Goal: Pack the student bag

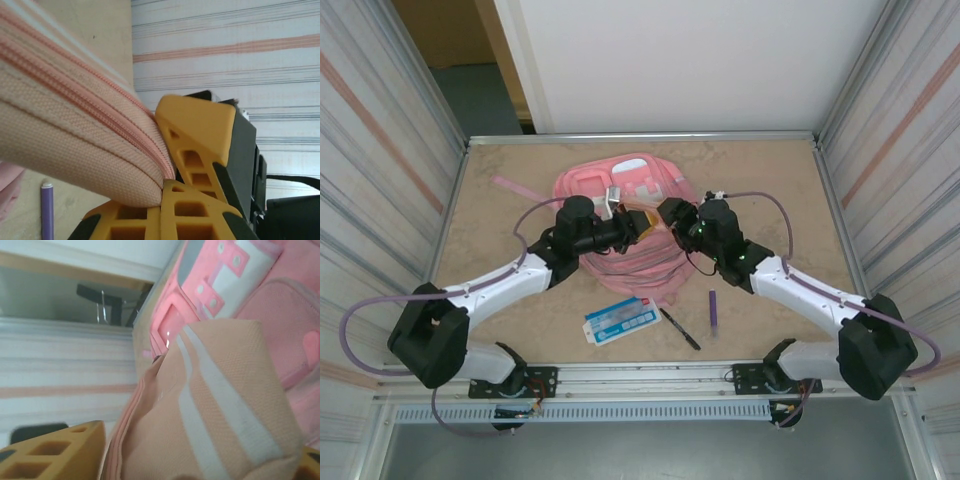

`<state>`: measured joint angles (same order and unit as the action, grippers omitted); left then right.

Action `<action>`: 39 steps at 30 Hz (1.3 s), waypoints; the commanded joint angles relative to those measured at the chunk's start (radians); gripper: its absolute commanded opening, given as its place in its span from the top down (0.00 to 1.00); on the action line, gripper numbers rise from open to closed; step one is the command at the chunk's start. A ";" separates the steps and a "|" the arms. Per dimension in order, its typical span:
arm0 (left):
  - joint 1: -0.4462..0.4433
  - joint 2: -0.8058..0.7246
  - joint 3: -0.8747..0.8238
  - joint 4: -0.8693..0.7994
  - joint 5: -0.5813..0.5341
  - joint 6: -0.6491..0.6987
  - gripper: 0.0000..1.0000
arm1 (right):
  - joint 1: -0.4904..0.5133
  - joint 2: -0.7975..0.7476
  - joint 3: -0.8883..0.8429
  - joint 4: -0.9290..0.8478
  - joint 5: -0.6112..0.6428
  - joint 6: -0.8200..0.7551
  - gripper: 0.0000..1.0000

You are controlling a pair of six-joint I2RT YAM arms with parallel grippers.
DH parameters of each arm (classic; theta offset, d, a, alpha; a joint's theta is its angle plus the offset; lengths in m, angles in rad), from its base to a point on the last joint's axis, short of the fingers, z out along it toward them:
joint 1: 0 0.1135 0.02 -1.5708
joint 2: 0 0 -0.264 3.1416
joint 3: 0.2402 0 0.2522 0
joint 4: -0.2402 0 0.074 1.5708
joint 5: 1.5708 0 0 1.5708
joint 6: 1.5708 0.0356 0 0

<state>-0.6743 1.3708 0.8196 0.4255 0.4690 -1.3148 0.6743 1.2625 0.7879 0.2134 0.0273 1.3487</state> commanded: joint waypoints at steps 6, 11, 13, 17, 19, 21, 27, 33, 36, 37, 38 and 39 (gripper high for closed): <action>0.004 -0.028 -0.045 0.086 0.025 -0.006 0.82 | 0.004 0.068 0.056 0.101 0.025 0.042 0.97; 0.091 -0.114 -0.098 -0.077 0.092 0.125 0.53 | -0.053 0.024 0.045 0.083 -0.079 -0.038 1.00; 0.130 -0.160 -0.084 -0.260 0.099 0.250 0.49 | -0.088 -0.017 0.035 0.068 -0.136 -0.115 1.00; 0.150 -0.205 -0.052 -0.526 0.097 0.463 0.44 | -0.206 -0.128 0.030 -0.054 -0.292 -0.265 1.00; 0.138 -0.205 -0.030 -0.607 0.114 0.602 0.44 | -0.281 -0.181 0.027 -0.127 -0.363 -0.315 1.00; 0.104 -0.202 0.019 -0.713 0.080 0.835 0.43 | -0.355 -0.239 0.019 -0.190 -0.420 -0.354 1.00; -0.080 -0.140 0.124 -0.837 -0.173 1.493 0.01 | -0.528 -0.368 -0.021 -0.254 -0.531 -0.405 1.00; -0.065 0.046 0.187 -0.779 -0.468 1.639 0.01 | -0.552 -0.424 -0.045 -0.218 -0.593 -0.434 1.00; -0.061 0.162 0.236 -0.768 -0.526 1.700 0.01 | -0.553 -0.447 -0.031 -0.248 -0.593 -0.463 1.00; -0.062 0.202 0.254 -0.769 -0.529 1.728 0.02 | -0.553 -0.456 -0.024 -0.264 -0.592 -0.477 1.00; -0.064 0.241 0.276 -0.777 -0.546 1.747 0.04 | -0.553 -0.465 -0.022 -0.277 -0.583 -0.493 1.00; -0.068 0.270 0.293 -0.781 -0.570 1.755 0.06 | -0.554 -0.473 -0.020 -0.287 -0.572 -0.502 1.00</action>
<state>-0.7368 1.5887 1.0531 -0.3344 0.0105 0.3145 0.1238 0.8242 0.7437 -0.0521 -0.5285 0.9127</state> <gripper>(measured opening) 0.950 0.131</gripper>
